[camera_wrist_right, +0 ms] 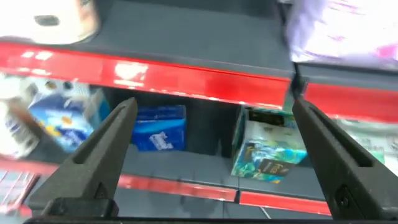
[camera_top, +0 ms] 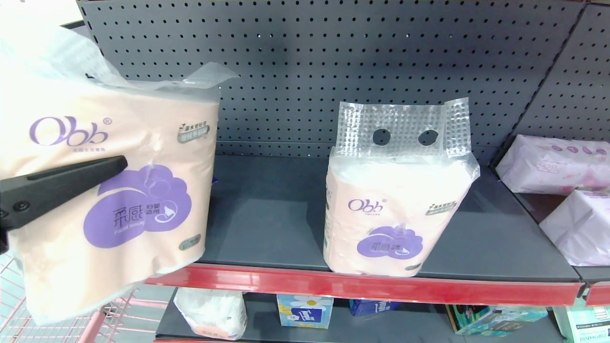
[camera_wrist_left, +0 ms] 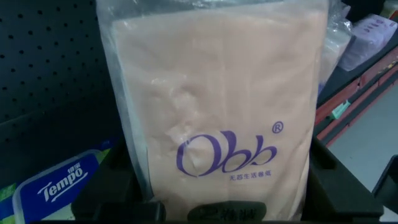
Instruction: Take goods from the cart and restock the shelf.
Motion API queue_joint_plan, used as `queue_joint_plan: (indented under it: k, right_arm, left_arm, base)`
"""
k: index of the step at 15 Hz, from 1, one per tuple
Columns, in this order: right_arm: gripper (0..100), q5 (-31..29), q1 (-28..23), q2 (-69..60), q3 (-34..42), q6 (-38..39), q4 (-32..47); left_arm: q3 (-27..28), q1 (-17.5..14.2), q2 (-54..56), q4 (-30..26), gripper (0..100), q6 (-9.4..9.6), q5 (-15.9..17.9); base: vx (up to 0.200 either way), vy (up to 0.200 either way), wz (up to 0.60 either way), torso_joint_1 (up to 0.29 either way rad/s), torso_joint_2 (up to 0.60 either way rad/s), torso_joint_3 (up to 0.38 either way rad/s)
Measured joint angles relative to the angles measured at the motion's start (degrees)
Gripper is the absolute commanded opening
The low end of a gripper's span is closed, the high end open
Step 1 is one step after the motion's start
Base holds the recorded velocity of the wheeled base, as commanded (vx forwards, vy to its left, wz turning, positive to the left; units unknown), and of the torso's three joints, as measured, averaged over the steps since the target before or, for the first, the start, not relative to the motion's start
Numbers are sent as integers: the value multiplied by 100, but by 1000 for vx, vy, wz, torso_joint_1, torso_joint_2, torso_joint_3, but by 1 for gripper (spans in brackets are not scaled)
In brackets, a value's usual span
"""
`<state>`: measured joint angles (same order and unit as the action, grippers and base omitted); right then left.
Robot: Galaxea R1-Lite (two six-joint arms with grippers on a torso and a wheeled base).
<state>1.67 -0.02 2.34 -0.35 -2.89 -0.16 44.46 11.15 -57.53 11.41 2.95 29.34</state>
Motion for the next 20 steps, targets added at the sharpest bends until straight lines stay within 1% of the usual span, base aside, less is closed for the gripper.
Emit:
queue_joint_plan:
  k: [2, 4, 8, 11, 13, 14, 16, 20]
  right_arm:
    - [100, -89, 2, -141, 22, 87, 5]
    - [100, -88, 2, -207, 28, 327, 13]
    - [100, -107, 2, -234, 35, 344, 16]
    - [100, -110, 2, -239, 35, 340, 16]
    - [100, -110, 2, -239, 35, 340, 16]
    - [100, -110, 5, -239, 35, 343, 16]
    - [100, -110, 5, -239, 35, 343, 16]
    - [100, -107, 2, -239, 35, 332, 16]
  left_arm:
    - [18, 2, -93, 74, 0, -5, 22]
    - [96, 2, -182, 145, 0, -5, 144]
    - [135, 0, -272, 145, 0, -6, 238]
    - [129, -18, -241, 141, 0, 0, 144]
    - [24, -30, -73, 110, 0, 5, -91]
    - [-15, -30, 4, 96, 0, 2, -135]
    - [-138, -33, 168, 93, 0, -2, -146]
    - [-140, -9, 119, 150, 0, -123, -20]
  base:
    - [0, 0, 0, 0, 0, 0]
    - [0, 0, 0, 0, 0, 0]
    - [0, 0, 0, 0, 0, 0]
    - [0, 0, 0, 0, 0, 0]
    - [0, 0, 0, 0, 0, 0]
    - [0, 0, 0, 0, 0, 0]
    - [0, 0, 0, 0, 0, 0]
    - [0, 0, 0, 0, 0, 0]
